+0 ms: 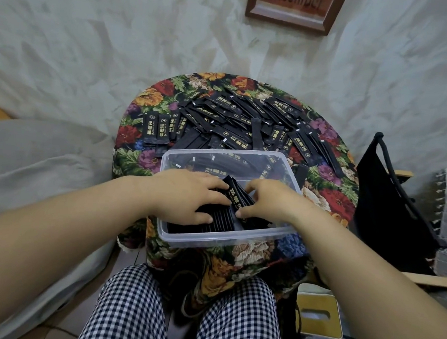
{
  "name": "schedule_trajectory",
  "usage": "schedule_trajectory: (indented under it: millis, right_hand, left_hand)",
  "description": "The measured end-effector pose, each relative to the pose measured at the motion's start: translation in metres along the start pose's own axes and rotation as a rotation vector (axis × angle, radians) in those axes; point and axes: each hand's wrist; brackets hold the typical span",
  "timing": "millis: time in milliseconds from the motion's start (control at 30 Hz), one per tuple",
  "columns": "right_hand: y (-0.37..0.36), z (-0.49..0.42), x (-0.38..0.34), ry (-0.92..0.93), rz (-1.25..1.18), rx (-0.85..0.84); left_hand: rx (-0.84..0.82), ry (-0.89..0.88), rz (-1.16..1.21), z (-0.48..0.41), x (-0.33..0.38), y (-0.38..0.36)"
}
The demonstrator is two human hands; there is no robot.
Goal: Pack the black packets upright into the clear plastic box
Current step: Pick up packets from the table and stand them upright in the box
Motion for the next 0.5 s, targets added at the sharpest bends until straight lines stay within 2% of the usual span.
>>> schedule_trajectory:
  millis: [200,333,500]
  right_hand:
    - [-0.0012,-0.0044,0.0049,-0.023,-0.139,-0.045]
    - [-0.0005,-0.0046,0.0068,-0.045,-0.371,-0.116]
    - [0.0002,-0.0019,0.0059,-0.009,-0.366,-0.188]
  left_hand:
    - [0.005,-0.003,-0.002,-0.0002,-0.0004,-0.0007]
    - [0.01,-0.004,0.004,-0.0002,-0.0008,-0.0014]
    - [0.017,-0.009,0.006,0.0001,-0.0009,-0.0013]
Point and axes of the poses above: each hand's wrist, its own z-axis away from the middle knuckle, its own y-axis out of the back of the hand, x = y × z, and after that the axes turned 2 degrees about x, right-handed
